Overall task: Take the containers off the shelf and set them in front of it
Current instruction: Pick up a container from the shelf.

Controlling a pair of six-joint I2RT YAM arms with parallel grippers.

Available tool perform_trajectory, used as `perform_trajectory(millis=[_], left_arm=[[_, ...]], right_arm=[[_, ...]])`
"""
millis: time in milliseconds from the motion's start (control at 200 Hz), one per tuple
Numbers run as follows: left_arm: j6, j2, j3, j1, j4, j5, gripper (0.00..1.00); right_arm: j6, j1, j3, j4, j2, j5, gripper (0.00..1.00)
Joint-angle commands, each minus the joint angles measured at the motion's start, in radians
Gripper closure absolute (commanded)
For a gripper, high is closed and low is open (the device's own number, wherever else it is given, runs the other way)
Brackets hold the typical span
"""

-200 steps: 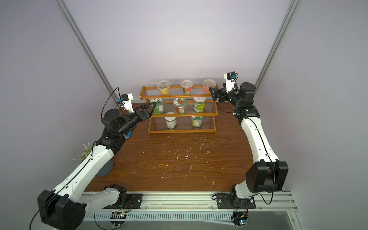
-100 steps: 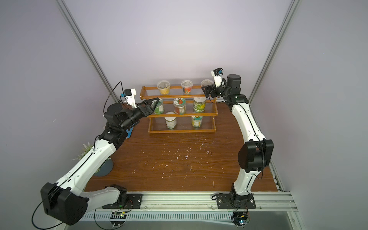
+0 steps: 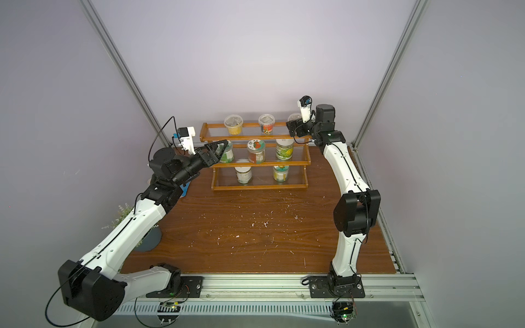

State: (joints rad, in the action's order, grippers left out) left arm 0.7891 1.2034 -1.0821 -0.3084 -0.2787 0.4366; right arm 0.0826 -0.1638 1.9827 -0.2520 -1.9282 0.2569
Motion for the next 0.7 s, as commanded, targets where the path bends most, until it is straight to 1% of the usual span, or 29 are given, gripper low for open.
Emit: perform_trajectory(millis=[0,235,360,555,696], left_arm=[[-0.019,0.013,-0.028,-0.014,0.004,0.002,0.00],[-0.021,0.019,-0.024,-0.016,-0.002,0.001,0.00],[-0.024,0.021,-0.024,-0.015,-0.002,0.003,0.00],[-0.030,0.018,-0.024,-0.015,-0.002,0.002,0.00],[-0.033,0.016,-0.021,-0.015,-0.002,0.003,0.00]], right_arm=[[0.003,-0.002,0.054,0.027,0.005,-0.018,0.01],[0.000,-0.004,0.043,0.035,0.028,-0.008,0.21],[0.005,-0.009,0.009,0.049,0.061,-0.011,0.23],[0.022,-0.019,-0.019,0.040,0.125,-0.023,0.21],[0.019,-0.026,-0.094,0.063,0.209,-0.018,0.21]])
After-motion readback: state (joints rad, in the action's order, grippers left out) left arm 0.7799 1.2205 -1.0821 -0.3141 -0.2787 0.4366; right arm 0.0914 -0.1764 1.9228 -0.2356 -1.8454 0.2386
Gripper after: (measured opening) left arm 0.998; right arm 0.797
